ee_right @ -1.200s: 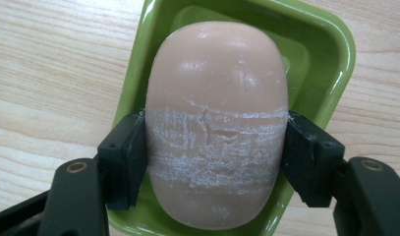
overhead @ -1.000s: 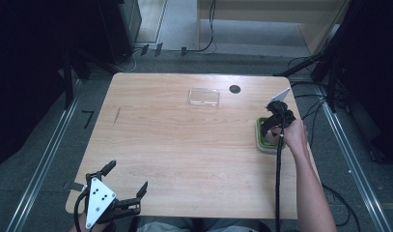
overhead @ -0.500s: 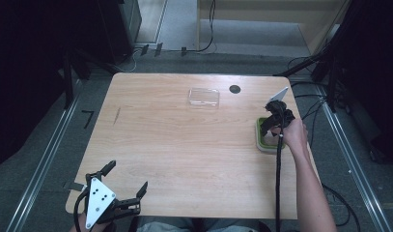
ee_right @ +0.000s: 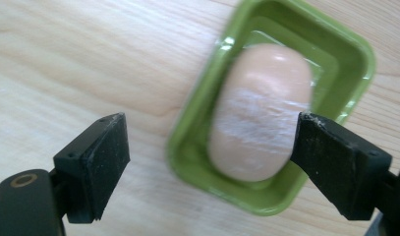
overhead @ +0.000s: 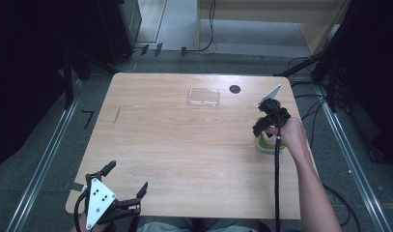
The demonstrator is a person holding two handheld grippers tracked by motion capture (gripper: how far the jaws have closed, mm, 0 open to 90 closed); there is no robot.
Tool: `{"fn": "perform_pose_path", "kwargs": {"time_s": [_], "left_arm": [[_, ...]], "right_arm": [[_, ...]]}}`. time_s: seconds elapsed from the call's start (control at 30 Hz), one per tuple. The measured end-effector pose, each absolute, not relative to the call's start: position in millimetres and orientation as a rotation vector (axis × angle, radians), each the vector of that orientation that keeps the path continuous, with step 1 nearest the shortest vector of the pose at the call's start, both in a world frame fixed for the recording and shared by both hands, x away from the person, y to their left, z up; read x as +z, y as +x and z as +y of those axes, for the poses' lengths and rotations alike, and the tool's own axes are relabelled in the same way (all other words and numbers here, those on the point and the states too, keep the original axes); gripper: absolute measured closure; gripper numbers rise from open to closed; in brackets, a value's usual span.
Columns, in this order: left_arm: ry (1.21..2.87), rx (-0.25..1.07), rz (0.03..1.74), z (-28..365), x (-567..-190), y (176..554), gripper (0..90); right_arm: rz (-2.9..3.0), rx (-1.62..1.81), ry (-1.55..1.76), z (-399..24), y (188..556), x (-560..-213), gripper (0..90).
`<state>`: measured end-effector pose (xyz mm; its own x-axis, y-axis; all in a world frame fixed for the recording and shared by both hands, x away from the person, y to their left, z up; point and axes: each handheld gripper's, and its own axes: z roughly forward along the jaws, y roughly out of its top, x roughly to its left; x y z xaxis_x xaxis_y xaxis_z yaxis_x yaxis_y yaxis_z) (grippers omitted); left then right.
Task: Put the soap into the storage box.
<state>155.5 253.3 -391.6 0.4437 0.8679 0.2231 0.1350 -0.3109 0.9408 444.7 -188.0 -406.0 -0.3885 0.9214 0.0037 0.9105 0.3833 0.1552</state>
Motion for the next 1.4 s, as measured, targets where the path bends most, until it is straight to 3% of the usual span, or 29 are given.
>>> {"fn": "perform_pose_path", "kwargs": {"time_s": [0.57,1.4], "left_arm": [[1.738,0.96,0.867,253,-392,155,0.0],[1.743,0.962,0.865,253,-392,156,0.0]], "right_arm": [[2.767,0.202,1.325,-124,393,-402,6.1],[2.937,0.198,0.971,-77,308,-440,9.8]]}}
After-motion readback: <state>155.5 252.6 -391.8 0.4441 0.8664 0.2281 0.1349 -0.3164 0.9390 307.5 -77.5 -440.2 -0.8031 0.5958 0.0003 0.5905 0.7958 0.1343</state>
